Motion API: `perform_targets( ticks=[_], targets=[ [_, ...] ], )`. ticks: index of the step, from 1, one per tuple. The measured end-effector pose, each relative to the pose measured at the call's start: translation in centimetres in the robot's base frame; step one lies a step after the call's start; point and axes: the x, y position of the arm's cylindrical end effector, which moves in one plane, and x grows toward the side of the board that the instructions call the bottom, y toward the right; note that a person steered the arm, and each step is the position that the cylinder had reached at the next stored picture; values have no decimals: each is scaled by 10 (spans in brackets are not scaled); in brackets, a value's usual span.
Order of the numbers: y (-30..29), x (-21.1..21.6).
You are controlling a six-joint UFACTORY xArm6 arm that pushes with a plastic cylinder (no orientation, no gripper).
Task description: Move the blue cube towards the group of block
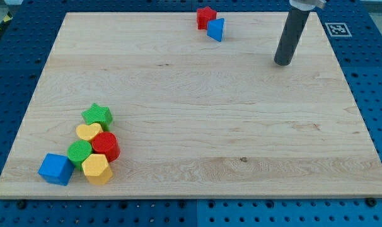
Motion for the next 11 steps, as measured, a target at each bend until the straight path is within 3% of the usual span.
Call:
perform_targets(
  ticks=[1, 3, 5, 8, 11],
  targets=[
    [0, 3],
    [-52, 142],
    [-163, 245],
    [-241, 263],
    [-276, 264]
  ],
)
